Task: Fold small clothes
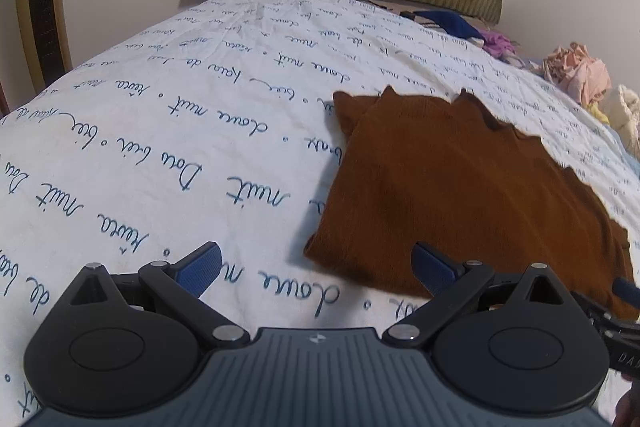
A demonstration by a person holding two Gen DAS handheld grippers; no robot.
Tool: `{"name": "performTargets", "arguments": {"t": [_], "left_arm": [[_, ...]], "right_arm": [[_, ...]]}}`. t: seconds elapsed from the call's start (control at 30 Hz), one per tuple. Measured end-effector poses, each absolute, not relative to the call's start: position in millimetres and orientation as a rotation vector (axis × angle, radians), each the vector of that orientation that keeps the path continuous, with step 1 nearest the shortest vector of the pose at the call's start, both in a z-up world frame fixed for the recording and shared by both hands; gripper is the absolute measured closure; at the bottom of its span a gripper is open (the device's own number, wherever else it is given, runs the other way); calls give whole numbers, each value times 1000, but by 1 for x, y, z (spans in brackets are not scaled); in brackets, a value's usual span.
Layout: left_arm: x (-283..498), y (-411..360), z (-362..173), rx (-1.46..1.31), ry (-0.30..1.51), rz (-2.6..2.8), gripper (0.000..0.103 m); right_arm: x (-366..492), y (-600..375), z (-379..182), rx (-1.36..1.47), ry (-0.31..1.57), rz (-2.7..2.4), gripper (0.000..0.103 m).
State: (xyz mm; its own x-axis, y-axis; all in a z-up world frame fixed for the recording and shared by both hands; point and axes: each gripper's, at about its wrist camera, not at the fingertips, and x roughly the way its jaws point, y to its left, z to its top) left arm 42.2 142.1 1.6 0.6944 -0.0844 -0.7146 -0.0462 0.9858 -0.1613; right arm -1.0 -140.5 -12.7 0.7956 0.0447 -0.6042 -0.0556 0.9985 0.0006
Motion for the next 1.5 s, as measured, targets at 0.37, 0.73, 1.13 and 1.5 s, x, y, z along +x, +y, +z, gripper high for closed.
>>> {"name": "performTargets", "arguments": {"t": [0.37,0.73,1.13,1.5], "left_arm": [[37,139,-1,-93,820,4,1],[39,132,2,-67,825,-10,1],[66,141,10,-196,871,-94,1],[142,167,15,-455,933,-214,1]], "right_arm": [[-12,-118,-10,-40,652,127,0],[-19,-92,-11,-88,655,200,0],[-15,-71,-15,-142,655,232,0],[0,-10,-23,-410,585,271,1]]}}
